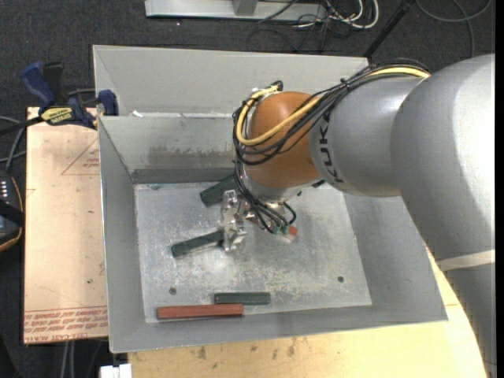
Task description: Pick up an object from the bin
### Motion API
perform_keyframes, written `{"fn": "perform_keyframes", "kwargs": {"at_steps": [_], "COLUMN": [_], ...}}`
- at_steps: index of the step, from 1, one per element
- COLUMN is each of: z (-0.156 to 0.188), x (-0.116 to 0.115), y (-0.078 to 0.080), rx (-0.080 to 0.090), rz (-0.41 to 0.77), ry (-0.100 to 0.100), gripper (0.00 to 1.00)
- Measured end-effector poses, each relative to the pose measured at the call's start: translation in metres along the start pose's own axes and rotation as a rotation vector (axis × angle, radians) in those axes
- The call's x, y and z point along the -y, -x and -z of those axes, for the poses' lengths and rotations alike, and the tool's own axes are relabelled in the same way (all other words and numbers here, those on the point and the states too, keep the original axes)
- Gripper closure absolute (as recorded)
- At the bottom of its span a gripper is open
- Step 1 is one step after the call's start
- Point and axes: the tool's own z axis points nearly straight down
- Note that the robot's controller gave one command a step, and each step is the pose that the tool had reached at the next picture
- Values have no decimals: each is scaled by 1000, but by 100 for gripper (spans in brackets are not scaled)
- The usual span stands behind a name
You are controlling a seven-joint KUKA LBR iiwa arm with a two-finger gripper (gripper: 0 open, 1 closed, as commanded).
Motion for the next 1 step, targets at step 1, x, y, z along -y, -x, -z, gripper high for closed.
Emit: {"fn": "perform_keyframes", "kwargs": {"at_steps": [1], "z": [144], "x": [-9], "y": [26], "rx": [-19], "rz": [81], "ry": [-3], "gripper": [100]}}
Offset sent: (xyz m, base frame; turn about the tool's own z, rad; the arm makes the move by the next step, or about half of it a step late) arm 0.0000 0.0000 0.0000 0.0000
